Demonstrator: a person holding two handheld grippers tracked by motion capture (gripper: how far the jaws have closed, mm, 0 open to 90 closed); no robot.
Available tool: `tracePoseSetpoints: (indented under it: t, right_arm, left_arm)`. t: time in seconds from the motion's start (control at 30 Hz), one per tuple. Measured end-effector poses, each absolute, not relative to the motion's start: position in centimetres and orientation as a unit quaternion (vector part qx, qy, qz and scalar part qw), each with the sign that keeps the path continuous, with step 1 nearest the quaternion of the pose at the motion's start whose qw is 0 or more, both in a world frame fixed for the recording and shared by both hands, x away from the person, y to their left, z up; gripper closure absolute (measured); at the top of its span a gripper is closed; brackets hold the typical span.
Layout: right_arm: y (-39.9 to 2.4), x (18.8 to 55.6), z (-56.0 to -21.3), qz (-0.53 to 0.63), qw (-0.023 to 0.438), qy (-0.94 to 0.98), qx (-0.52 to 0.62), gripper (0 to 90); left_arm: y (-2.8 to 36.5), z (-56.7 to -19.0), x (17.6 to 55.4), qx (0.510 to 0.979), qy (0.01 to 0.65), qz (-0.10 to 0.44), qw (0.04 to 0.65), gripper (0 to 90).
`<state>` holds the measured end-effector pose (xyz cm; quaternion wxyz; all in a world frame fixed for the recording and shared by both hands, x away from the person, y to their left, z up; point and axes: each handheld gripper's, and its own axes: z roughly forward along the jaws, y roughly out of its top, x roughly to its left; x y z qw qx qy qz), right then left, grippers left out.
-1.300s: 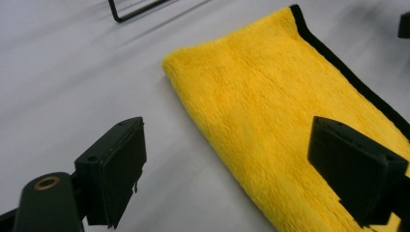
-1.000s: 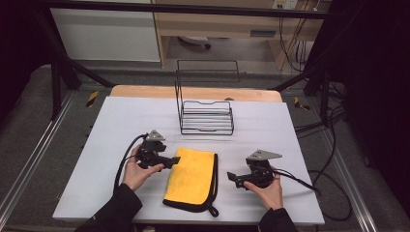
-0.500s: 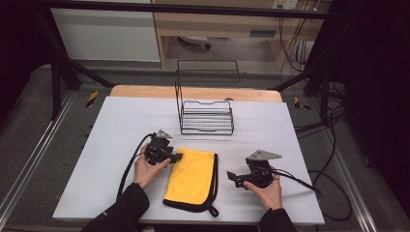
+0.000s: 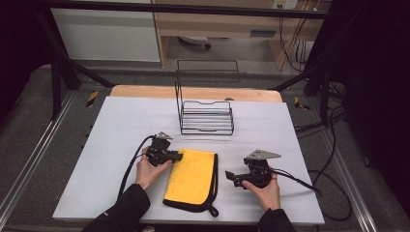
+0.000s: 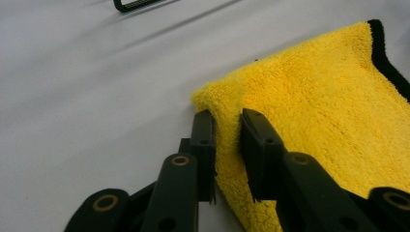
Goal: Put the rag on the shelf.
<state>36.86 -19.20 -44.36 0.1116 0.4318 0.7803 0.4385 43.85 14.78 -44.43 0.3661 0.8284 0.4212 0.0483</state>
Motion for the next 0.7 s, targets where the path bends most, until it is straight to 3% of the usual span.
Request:
tracePoseSetpoints:
  t: [0.37, 0.7]
  right_arm:
    - [-17.9, 37.6, -44.2, 0.443, 0.111, 0.782, 0.425, 1.1]
    - [-14.9, 39.7, -44.0, 0.429, 0.112, 0.778, 0.446, 10.4]
  left_arm:
    - [14.3, -44.5, 43.4, 0.833, 0.413, 0.07, 0.361, 79.6]
    - [14.3, -44.6, 43.4, 0.837, 0.403, 0.076, 0.362, 79.3]
